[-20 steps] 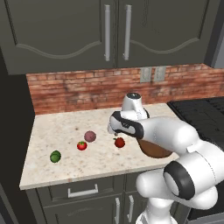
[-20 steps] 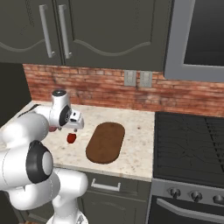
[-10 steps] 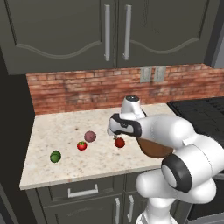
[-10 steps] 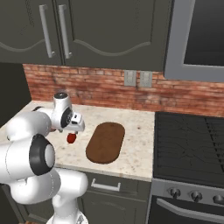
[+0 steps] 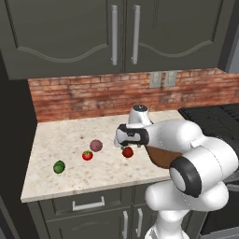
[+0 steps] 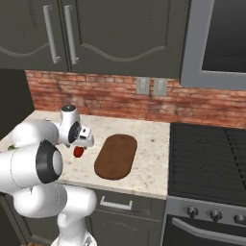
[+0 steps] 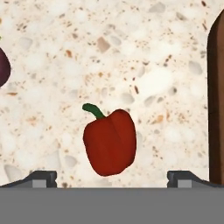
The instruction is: Place the avocado, onion, tomato, and bell pepper on the cutting board.
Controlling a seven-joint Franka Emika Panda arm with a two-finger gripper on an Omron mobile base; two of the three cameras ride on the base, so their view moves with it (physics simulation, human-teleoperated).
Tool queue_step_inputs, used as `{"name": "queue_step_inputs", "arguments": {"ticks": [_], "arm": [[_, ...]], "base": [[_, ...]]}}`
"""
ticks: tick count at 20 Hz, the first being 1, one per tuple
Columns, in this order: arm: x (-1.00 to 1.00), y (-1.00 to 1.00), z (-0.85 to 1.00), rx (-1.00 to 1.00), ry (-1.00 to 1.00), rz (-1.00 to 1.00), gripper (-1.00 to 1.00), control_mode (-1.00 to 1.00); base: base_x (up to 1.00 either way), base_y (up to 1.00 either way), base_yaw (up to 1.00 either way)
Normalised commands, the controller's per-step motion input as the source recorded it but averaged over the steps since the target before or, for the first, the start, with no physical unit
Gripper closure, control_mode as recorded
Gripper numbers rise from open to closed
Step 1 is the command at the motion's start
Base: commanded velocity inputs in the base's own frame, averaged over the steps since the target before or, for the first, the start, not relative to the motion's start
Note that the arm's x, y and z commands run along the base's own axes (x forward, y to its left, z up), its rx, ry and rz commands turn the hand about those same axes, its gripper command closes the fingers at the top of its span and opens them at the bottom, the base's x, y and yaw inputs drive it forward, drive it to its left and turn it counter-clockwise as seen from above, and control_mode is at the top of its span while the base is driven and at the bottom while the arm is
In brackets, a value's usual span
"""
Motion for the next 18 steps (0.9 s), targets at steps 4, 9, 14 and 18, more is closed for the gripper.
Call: {"name": "queue_step_inputs", "arguments": {"ticks": [4, 9, 14, 18], "arm": [[0.04, 0.0, -0.18, 0.0, 0.0, 0.0, -1.0, -1.0], [0.03, 0.0, -0.16, 0.0, 0.0, 0.0, -1.0, -1.0], [0.06, 0.01, -0.16, 0.0, 0.0, 0.0, -1.0, -1.0], [0.12, 0.08, -0.2, 0.0, 0.01, 0.0, -1.0, -1.0]], "base": [[0.0, 0.0, 0.0], [0.0, 0.0, 0.0], [0.0, 0.0, 0.0], [0.0, 0.0, 0.0]]}}
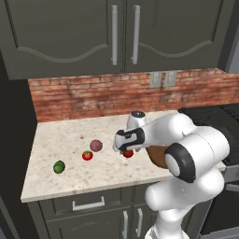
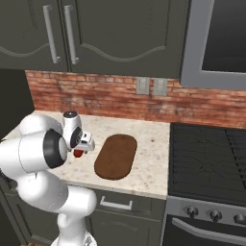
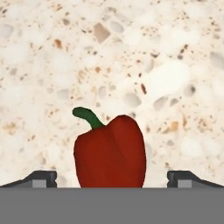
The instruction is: Place the avocado, onion, tomato, and bell pepper on the cutting board.
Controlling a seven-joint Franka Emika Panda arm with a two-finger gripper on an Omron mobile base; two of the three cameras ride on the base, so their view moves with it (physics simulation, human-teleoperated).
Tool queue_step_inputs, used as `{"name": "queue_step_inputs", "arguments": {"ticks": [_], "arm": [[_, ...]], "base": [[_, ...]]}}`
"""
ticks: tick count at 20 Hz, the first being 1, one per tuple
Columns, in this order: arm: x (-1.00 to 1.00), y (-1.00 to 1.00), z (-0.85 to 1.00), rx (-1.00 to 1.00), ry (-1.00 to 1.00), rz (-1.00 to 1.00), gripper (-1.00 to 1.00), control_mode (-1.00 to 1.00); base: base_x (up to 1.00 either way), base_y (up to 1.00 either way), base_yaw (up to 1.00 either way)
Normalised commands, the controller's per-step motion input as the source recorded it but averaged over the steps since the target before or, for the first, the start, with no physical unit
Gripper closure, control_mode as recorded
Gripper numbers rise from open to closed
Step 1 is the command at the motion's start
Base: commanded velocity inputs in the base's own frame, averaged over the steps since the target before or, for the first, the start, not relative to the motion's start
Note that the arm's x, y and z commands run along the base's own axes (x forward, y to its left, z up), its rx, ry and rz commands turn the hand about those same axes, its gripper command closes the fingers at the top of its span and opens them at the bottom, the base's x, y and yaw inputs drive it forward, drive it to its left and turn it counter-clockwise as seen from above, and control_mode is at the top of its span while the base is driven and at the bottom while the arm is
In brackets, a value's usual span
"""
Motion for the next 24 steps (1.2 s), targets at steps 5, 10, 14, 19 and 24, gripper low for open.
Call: {"name": "queue_step_inputs", "arguments": {"ticks": [5, 10, 14, 19, 24], "arm": [[0.18, 0.13, -0.24, 0.0, 0.04, 0.0, -1.0, -1.0], [0.16, 0.14, -0.26, 0.0, 0.04, 0.0, 1.0, -1.0], [0.08, 0.04, -0.22, 0.0, 0.01, 0.0, 1.0, -1.0], [-0.05, 0.0, -0.01, 0.0, -0.03, 0.0, 1.0, -1.0], [-0.21, 0.0, 0.2, 0.0, -0.06, 0.0, 1.0, -1.0]], "base": [[0.0, 0.0, 0.0], [0.0, 0.0, 0.0], [0.0, 0.0, 0.0], [0.0, 0.0, 0.0], [0.0, 0.0, 0.0]]}}
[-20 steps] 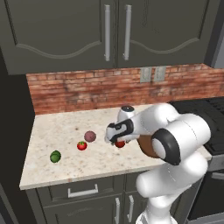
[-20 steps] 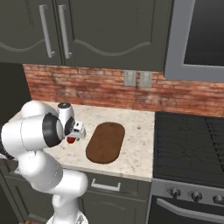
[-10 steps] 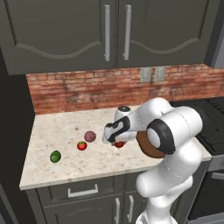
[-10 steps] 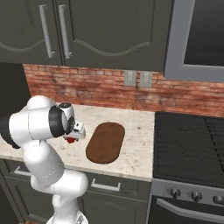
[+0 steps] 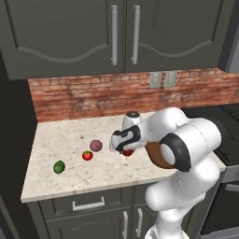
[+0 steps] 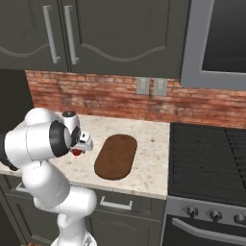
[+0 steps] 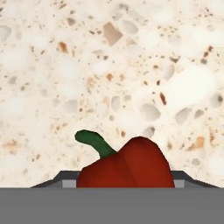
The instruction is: Place the avocado, onion, tomato, and bell pepper on the cutting board.
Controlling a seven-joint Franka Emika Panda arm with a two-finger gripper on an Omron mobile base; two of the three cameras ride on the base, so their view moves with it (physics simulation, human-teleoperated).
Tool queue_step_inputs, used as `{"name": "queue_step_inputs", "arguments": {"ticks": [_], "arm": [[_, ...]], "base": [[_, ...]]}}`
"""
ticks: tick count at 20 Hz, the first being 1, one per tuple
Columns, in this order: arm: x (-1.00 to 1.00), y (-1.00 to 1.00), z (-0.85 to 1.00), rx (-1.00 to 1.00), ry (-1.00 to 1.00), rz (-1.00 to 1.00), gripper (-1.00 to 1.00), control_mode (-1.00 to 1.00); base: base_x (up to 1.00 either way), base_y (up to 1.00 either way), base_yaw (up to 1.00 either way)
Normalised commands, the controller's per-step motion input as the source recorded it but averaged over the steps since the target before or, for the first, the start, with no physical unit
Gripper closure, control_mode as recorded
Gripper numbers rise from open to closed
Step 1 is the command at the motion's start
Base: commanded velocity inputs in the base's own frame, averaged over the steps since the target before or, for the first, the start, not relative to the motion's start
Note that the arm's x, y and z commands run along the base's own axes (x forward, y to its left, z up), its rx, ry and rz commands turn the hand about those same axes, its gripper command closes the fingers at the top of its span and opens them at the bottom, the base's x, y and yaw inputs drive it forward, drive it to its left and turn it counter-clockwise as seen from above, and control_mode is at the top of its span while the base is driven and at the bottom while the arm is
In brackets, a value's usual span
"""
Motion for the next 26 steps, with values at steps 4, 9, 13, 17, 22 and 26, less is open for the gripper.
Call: {"name": "queue_step_inputs", "arguments": {"ticks": [4, 9, 13, 17, 22, 26], "arm": [[-0.22, -0.06, 0.42, 0.01, -0.03, 0.0, 1.0, -1.0], [-0.23, -0.25, 0.5, 0.0, -0.06, 0.0, 1.0, -1.0], [-0.28, -0.33, 0.51, 0.0, -0.11, 0.0, 1.0, -1.0], [-0.21, -0.3, 0.56, 0.0, -0.12, 0.0, 1.0, -1.0], [-0.12, -0.3, 0.48, 0.0, -0.09, 0.0, 1.0, -1.0], [-0.08, -0.27, 0.4, 0.0, -0.07, 0.0, 1.0, -1.0]], "base": [[0.0, 0.0, 0.0], [0.0, 0.0, 0.0], [0.0, 0.0, 0.0], [0.0, 0.0, 0.0], [0.0, 0.0, 0.0], [0.0, 0.0, 0.0]]}}
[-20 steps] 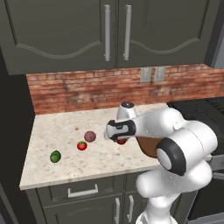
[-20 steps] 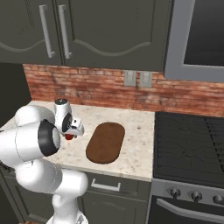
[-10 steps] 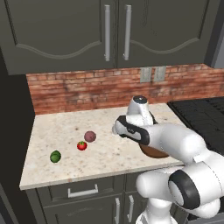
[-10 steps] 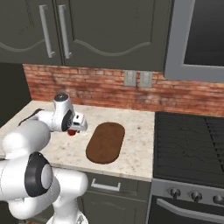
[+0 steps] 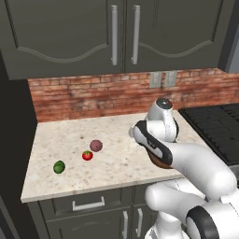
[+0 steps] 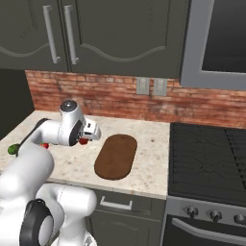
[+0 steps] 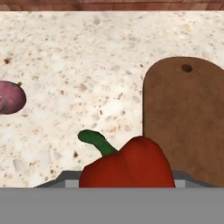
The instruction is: Place the avocado, onion, tomato, and bell pepper on the cutting board.
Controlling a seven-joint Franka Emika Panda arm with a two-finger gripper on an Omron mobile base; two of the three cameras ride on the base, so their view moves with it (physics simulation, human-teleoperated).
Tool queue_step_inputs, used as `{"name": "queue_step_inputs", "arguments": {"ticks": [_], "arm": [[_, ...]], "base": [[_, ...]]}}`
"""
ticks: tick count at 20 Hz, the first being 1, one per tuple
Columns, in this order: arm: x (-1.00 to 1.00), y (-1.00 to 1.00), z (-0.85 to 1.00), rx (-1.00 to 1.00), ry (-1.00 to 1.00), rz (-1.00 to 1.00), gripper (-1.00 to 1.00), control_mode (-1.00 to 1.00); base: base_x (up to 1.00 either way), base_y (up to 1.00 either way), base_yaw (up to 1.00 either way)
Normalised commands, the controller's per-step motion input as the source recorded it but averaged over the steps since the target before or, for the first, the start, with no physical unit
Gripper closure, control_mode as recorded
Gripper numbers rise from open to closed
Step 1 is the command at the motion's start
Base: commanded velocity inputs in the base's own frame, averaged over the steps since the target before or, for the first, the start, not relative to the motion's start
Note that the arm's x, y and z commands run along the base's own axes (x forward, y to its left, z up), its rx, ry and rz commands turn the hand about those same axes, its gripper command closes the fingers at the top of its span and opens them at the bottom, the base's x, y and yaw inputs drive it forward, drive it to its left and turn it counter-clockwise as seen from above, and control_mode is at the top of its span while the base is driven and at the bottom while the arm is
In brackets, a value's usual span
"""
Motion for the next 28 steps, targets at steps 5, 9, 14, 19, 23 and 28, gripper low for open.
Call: {"name": "queue_step_inputs", "arguments": {"ticks": [5, 9, 14, 19, 23, 28], "arm": [[0.0, -0.17, 0.22, 0.0, 0.0, 0.0, 1.0, -1.0], [0.0, -0.25, 0.06, 0.0, 0.0, 0.0, 1.0, -1.0], [0.0, -0.29, 0.04, 0.0, 0.0, -0.01, 1.0, -1.0], [0.02, -0.29, 0.0, 0.0, 0.0, 0.0, 1.0, -1.0], [0.1, -0.23, 0.0, 0.0, 0.0, 0.0, 1.0, -1.0], [0.16, -0.2, 0.0, 0.0, 0.0, 0.0, 1.0, -1.0]], "base": [[0.0, 0.0, 0.0], [0.0, 0.0, 0.0], [0.0, 0.0, 0.0], [0.0, 0.0, 0.0], [0.0, 0.0, 0.0], [0.0, 0.0, 0.0]]}}
